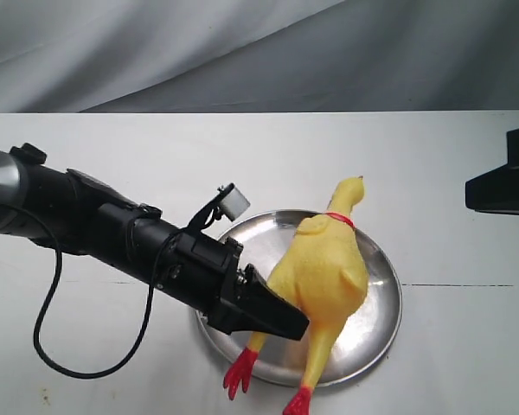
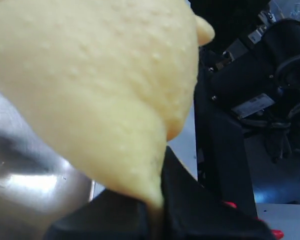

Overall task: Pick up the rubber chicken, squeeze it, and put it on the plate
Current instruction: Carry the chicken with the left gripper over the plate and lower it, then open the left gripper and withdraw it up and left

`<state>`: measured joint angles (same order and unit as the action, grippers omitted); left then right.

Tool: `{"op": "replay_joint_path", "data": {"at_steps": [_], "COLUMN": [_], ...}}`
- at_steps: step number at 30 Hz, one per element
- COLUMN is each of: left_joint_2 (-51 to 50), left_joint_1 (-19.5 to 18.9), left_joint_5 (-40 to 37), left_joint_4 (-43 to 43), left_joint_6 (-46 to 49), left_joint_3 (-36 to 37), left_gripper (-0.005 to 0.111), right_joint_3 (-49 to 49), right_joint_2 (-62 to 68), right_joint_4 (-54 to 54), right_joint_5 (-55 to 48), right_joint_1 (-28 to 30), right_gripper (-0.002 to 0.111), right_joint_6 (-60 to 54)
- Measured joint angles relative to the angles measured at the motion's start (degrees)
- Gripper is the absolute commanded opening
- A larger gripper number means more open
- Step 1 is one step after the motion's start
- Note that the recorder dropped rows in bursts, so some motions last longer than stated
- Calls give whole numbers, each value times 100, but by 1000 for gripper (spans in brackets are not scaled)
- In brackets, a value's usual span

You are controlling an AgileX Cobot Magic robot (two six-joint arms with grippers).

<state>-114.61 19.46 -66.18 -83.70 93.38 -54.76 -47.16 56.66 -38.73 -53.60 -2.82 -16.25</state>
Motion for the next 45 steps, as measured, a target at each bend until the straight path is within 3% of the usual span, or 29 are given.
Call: {"op": "replay_joint_path", "data": {"at_steps": [6,12,20,24,34,45], "left_joint_2": [-320,-328,-328,-328,-281,887], "left_joint_1": [16,16,16,16,-45,-1147], "left_joint_5": [180,675,660,559,499,269], "left_joint_4": [-129,-84,429,429,509,532], "left_joint_6": [-50,-832,-1321,-1331,-1352,-1352], "left_joint_3": [0,0,-9,-9,-9,-9], "left_gripper": [0,3,48,60,60,56], "right_joint_3": [0,0,0,0,0,0], "right_joint_2": [0,0,0,0,0,0], "right_joint_4": [0,0,0,0,0,0], "right_joint_5": [0,0,0,0,0,-11], "right_joint_1": [0,0,0,0,0,0], "right_gripper": [0,0,0,0,0,0], "right_joint_6": [-34,-47,-57,-57,-68,-68]}}
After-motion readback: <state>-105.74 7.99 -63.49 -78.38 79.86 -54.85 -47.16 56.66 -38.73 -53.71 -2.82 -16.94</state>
